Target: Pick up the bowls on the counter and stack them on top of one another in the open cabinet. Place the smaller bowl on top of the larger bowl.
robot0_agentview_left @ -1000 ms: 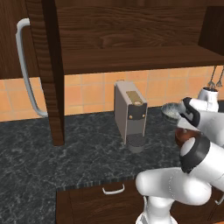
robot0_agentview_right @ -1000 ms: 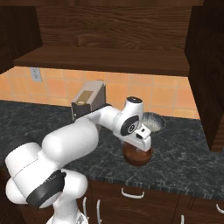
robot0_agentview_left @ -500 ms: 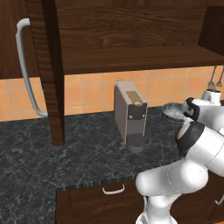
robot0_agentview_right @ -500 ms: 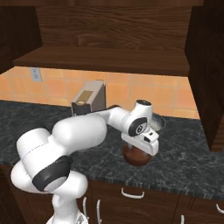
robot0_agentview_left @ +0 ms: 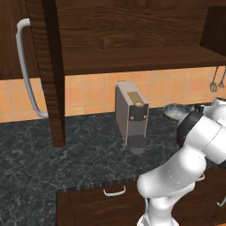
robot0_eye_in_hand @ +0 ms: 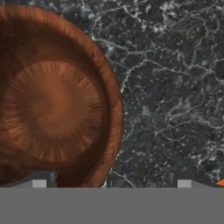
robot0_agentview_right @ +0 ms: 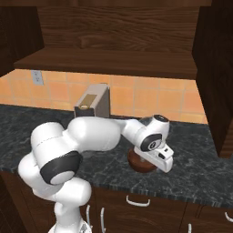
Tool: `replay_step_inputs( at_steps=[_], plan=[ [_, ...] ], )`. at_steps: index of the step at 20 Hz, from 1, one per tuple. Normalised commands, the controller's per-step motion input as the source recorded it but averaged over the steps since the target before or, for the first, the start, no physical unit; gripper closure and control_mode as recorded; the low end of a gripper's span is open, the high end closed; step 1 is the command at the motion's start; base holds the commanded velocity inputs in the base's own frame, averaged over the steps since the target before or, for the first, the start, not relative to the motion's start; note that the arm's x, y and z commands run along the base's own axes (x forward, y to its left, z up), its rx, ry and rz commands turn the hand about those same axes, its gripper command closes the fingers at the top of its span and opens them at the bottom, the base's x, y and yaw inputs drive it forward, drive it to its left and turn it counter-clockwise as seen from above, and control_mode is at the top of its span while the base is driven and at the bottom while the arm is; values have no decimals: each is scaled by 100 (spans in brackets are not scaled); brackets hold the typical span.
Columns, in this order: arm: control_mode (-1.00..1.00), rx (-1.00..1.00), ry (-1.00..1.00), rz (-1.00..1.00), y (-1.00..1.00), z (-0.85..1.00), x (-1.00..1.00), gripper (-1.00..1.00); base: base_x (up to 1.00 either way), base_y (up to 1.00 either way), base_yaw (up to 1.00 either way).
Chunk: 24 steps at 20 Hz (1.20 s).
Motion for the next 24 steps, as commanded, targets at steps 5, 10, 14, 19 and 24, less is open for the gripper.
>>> replay_step_inputs(
  at_steps=[5,10,14,19,24],
  plan=[
    [-100,0,0,-2,0,0,39,-100,0,0,0],
    [-100,0,0,-1,0,-28,7,-100,0,0,0],
    [-100,0,0,0,0,-30,-1,-100,0,0,0],
    [-100,0,0,0,0,-19,0,-100,0,0,0],
    [-100,0,0,0,0,0,0,100,0,0,0]
  ],
)
